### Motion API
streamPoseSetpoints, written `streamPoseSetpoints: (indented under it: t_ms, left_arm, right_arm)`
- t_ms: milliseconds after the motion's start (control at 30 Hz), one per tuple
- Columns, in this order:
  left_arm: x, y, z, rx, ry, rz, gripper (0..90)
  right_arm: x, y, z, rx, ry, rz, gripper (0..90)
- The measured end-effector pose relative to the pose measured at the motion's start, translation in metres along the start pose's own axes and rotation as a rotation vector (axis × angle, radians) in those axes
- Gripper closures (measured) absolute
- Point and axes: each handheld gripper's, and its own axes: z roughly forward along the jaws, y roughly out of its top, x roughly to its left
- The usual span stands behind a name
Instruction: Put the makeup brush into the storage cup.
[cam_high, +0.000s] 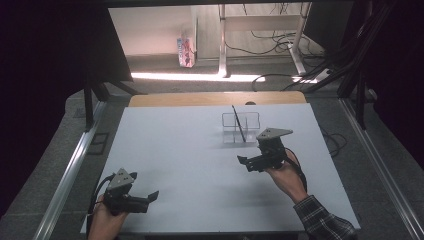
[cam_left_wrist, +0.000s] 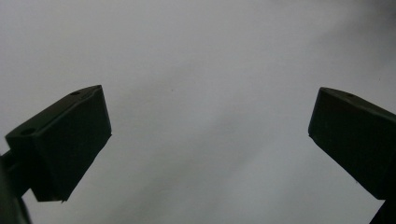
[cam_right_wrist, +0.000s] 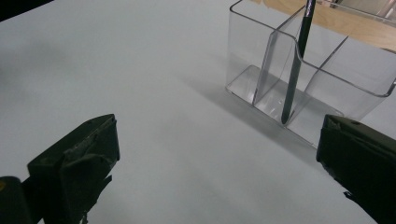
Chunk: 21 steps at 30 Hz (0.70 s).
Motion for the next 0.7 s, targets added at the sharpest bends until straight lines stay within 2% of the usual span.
streamPoseSetpoints:
  t_ms: [700]
  left_arm:
    - [-0.001,0.0,0.001,0.014,0.014,0.028,0.0]
  right_arm:
    - [0.006,-0.011,-0.011,0.011,0.001,0.002,0.0]
